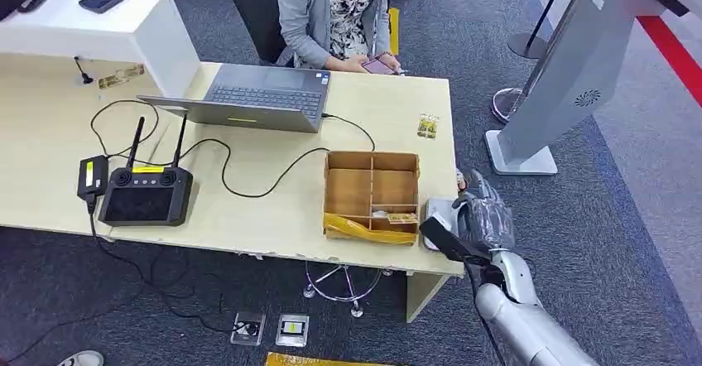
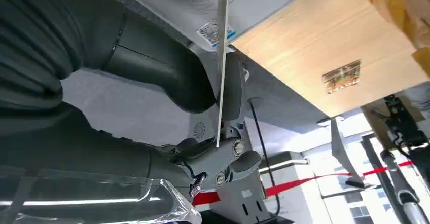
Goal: Pass the card to the sensor for recognition and then transmit it.
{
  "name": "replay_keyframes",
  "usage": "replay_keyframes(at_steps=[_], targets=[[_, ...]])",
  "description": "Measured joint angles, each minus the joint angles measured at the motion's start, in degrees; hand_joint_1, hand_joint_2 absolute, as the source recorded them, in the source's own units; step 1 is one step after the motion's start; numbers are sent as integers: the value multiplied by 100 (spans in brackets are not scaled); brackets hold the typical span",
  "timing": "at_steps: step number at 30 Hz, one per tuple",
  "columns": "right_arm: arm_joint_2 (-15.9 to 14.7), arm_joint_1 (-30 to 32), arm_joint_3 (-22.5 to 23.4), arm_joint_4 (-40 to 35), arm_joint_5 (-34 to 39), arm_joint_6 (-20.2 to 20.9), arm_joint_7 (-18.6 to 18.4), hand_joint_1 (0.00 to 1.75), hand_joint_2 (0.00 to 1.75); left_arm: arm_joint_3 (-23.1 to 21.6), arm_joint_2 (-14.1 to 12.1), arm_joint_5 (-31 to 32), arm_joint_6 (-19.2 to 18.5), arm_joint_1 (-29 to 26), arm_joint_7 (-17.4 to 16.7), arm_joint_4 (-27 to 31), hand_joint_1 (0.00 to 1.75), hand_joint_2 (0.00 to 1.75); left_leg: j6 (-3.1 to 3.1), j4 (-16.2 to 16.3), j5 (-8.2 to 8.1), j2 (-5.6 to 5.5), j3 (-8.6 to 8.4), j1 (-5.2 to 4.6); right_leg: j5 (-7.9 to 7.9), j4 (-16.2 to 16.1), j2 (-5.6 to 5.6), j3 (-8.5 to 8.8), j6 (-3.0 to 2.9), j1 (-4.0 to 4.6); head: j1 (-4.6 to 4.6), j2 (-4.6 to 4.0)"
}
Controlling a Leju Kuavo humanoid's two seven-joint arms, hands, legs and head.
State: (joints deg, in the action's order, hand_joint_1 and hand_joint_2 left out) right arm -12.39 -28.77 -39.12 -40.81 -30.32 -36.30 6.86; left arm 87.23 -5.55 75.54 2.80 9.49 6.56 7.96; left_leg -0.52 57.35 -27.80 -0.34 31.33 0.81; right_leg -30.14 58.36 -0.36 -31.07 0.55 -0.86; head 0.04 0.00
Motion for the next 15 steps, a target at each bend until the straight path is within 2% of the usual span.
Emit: replay_keyframes(at_steps=[6,15], targets=[[11,-2,-2,116,74,28,13,175,175,9,24,-39,138,1,-118,0,0,0,0,0,0,0,-1,1,0,0,-1,0,0,1,-2,0],[33,-118,0,669,358,46,216,175,175,26,61,-179,282,1,-195,0,0,0,0,0,0,1,-2,0,1,0,1,2,1,0,0,0]])
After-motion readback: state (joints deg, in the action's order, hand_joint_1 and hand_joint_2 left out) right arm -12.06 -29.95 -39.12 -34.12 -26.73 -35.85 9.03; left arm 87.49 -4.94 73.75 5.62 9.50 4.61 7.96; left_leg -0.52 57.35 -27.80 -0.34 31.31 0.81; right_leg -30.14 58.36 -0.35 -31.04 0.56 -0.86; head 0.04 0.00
